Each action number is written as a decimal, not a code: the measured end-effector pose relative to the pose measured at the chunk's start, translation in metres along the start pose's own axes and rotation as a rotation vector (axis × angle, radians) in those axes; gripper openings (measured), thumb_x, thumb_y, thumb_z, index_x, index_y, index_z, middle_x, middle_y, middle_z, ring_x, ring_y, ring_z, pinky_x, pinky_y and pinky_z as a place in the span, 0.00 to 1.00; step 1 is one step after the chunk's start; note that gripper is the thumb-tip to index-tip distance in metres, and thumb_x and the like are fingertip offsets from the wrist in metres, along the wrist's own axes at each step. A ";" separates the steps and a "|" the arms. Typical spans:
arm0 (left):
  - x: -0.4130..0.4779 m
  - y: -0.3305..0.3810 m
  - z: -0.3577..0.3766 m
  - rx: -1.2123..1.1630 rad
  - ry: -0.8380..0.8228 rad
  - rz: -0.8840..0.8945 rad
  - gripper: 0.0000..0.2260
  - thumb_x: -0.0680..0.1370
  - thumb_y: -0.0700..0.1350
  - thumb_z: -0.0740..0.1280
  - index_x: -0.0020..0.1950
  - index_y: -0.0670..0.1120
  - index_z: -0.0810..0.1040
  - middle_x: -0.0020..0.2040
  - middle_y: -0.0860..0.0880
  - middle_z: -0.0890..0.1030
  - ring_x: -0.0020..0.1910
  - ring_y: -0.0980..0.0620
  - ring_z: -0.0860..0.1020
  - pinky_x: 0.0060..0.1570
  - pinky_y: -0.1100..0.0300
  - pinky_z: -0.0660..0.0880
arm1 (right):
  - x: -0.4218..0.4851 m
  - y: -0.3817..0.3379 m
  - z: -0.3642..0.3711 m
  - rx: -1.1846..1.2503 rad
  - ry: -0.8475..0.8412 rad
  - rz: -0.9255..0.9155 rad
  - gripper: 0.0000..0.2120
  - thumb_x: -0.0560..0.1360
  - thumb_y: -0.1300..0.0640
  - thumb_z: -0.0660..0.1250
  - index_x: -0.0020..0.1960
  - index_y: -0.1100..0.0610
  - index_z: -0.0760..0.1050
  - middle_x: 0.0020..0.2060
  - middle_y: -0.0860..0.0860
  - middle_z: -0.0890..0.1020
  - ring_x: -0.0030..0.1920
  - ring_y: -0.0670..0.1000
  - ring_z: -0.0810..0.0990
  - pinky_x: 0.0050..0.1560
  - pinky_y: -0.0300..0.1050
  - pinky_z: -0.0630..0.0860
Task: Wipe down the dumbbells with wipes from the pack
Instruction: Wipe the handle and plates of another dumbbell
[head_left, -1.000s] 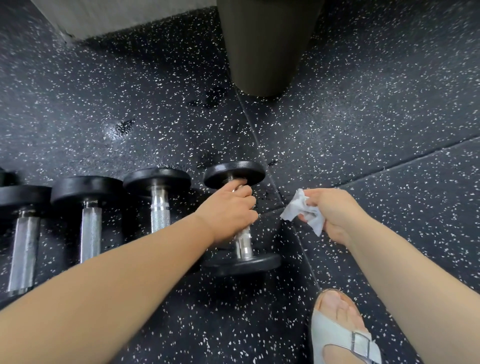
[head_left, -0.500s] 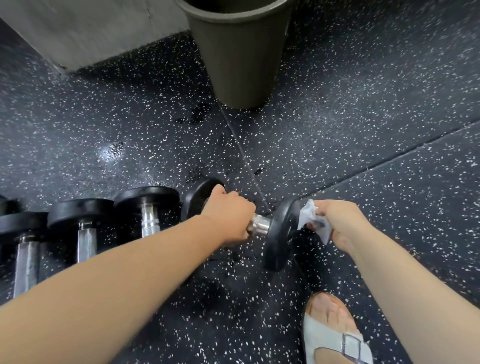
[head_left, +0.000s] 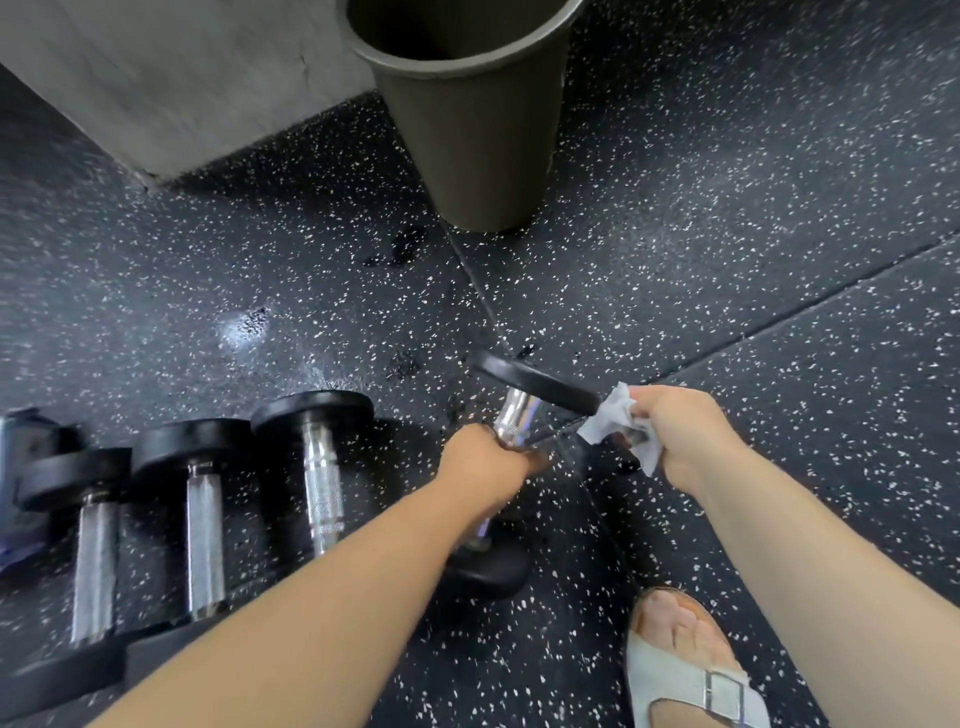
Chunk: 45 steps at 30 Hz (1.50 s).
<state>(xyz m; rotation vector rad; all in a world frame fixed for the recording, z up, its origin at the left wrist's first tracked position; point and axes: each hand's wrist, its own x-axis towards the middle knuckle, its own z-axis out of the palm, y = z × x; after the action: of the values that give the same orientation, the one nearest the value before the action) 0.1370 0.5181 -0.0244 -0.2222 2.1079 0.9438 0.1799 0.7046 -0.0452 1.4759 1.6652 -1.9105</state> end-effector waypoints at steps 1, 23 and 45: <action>0.000 -0.004 0.001 -0.001 0.008 -0.033 0.10 0.73 0.49 0.74 0.41 0.46 0.75 0.35 0.49 0.74 0.33 0.52 0.72 0.37 0.58 0.73 | -0.002 0.000 0.003 0.000 -0.004 0.006 0.06 0.71 0.64 0.65 0.41 0.54 0.77 0.45 0.58 0.79 0.45 0.56 0.78 0.56 0.61 0.78; 0.012 -0.044 -0.039 -0.180 -0.252 -0.119 0.22 0.70 0.45 0.73 0.60 0.47 0.70 0.54 0.43 0.81 0.50 0.44 0.83 0.53 0.44 0.80 | -0.051 -0.016 0.086 0.194 -0.147 0.147 0.07 0.76 0.70 0.58 0.53 0.68 0.71 0.50 0.60 0.81 0.40 0.59 0.83 0.41 0.51 0.78; 0.009 -0.041 -0.030 -0.272 -0.053 0.045 0.16 0.75 0.39 0.67 0.60 0.45 0.66 0.51 0.42 0.77 0.48 0.45 0.78 0.52 0.48 0.78 | -0.068 -0.061 0.144 0.550 -0.098 0.226 0.19 0.79 0.71 0.52 0.67 0.61 0.69 0.56 0.46 0.79 0.46 0.55 0.76 0.32 0.52 0.76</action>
<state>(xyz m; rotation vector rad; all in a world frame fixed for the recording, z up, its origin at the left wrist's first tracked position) 0.1308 0.4695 -0.0419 -0.2847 1.9399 1.2497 0.0935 0.5757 0.0249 1.6244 0.9158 -2.3691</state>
